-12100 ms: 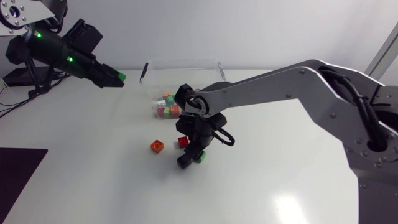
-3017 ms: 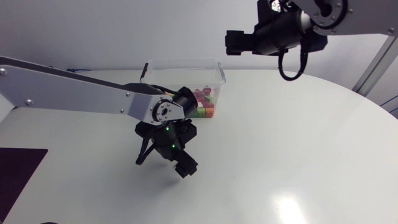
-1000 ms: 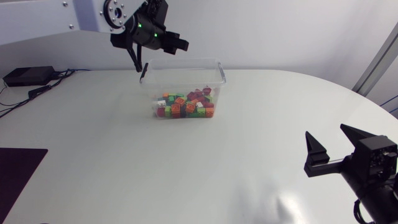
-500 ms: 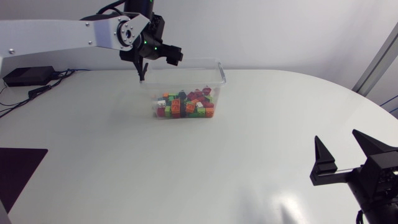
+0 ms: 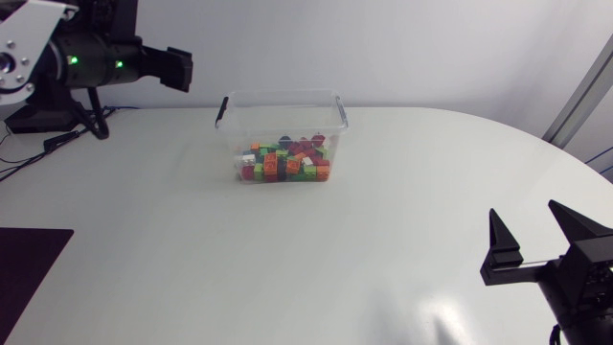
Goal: Place the duplo bricks in the container
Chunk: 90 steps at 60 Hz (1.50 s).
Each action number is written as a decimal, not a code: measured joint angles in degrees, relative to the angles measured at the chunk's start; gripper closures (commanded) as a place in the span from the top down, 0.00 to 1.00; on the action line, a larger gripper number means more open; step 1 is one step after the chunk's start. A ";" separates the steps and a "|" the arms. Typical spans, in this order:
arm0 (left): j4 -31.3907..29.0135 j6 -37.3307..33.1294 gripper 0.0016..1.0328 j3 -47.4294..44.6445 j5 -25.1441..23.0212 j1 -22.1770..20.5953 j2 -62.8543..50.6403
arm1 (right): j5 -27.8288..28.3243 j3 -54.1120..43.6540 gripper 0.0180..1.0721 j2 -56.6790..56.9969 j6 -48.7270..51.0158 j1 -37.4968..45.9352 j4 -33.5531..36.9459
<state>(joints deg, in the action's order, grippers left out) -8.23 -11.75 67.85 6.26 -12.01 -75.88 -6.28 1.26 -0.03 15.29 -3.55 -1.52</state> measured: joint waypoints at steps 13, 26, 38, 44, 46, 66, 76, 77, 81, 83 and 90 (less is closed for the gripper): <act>1.27 -0.98 0.96 -13.27 -2.47 3.39 14.38 | -0.09 0.00 0.95 0.00 -0.04 0.24 -0.02; 1.01 -1.84 0.96 -24.55 -2.99 3.32 29.14 | -0.55 0.00 0.95 0.00 -0.04 -0.26 0.00; 0.02 -2.54 0.96 -31.80 -2.99 3.41 39.21 | -0.46 0.00 0.95 0.00 -0.02 -0.57 0.02; -0.44 -3.15 0.96 -34.82 -3.26 5.01 43.82 | -0.42 0.00 0.95 0.00 -0.02 -0.57 0.02; -0.46 -3.15 0.96 -36.13 -3.26 5.53 45.53 | -0.42 0.00 0.95 0.00 -0.04 -0.57 0.02; 1.53 -0.20 0.96 -47.54 -4.37 7.87 57.00 | 1.77 0.00 0.95 0.00 -3.56 0.39 0.07; 3.34 2.82 0.96 -53.24 -4.72 9.03 62.53 | 3.13 0.00 0.95 0.00 -6.58 1.33 0.17; 3.48 3.08 0.96 -53.83 -4.76 9.16 63.06 | 3.30 0.00 0.95 0.00 -6.80 1.42 0.22; 4.13 4.20 0.96 -55.80 -4.94 9.53 64.98 | 3.54 0.00 0.95 0.00 -7.87 1.62 0.35; 4.39 4.63 0.96 -56.87 -4.98 9.73 65.99 | 3.72 0.00 0.95 0.00 -8.39 1.81 0.44; 5.55 6.71 0.96 -60.72 -5.40 10.47 69.61 | 4.81 0.00 0.95 0.00 -10.45 2.30 0.55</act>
<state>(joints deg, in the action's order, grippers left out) -2.68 -5.04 7.14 0.86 -1.54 -6.26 -1.48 1.26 -0.03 4.84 -1.26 -0.97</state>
